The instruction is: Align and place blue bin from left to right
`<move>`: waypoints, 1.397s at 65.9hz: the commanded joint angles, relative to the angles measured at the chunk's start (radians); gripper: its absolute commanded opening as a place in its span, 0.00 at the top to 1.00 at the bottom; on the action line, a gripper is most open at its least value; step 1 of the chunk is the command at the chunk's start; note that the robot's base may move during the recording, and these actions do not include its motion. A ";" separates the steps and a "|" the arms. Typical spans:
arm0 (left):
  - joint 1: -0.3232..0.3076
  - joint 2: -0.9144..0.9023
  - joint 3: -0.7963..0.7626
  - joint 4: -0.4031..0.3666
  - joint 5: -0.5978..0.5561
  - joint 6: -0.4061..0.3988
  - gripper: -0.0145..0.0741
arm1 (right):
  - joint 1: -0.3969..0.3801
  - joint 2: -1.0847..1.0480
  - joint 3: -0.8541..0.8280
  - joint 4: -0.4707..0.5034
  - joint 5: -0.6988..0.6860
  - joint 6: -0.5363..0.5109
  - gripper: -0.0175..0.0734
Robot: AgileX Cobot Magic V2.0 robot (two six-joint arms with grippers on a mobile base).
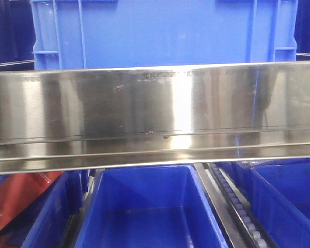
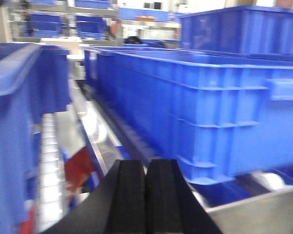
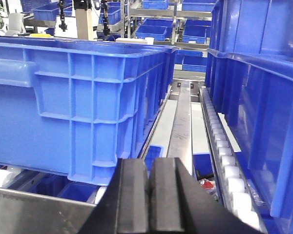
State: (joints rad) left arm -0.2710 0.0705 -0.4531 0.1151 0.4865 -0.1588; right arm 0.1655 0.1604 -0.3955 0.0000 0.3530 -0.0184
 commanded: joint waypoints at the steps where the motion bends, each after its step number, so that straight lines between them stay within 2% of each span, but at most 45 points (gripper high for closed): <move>1: 0.061 -0.006 0.009 -0.017 -0.014 0.001 0.96 | -0.006 -0.003 0.003 -0.008 -0.026 -0.006 0.99; 10: 0.178 -0.033 0.100 -0.049 -0.097 0.014 0.96 | -0.006 -0.003 0.003 -0.008 -0.026 -0.006 0.99; 18: 0.256 -0.070 0.232 -0.147 -0.228 0.135 0.96 | -0.006 -0.003 0.003 -0.008 -0.026 -0.006 0.99; 23: 0.288 -0.070 0.311 -0.160 -0.309 0.141 0.96 | -0.006 -0.003 0.003 -0.008 -0.026 -0.006 0.99; 36: 0.296 -0.070 0.453 -0.158 -0.486 0.141 0.96 | -0.006 -0.004 0.003 -0.008 -0.026 -0.006 0.99; 40: 0.296 -0.070 0.453 -0.152 -0.444 0.141 0.96 | -0.006 -0.004 0.003 -0.008 -0.026 -0.006 0.99; 92: 0.296 -0.070 0.453 -0.147 -0.457 0.141 0.96 | -0.006 -0.004 0.003 -0.008 -0.029 -0.006 0.99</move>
State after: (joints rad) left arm 0.0227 0.0048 0.0013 -0.0344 0.0492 -0.0247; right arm 0.1655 0.1604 -0.3955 0.0000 0.3530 -0.0184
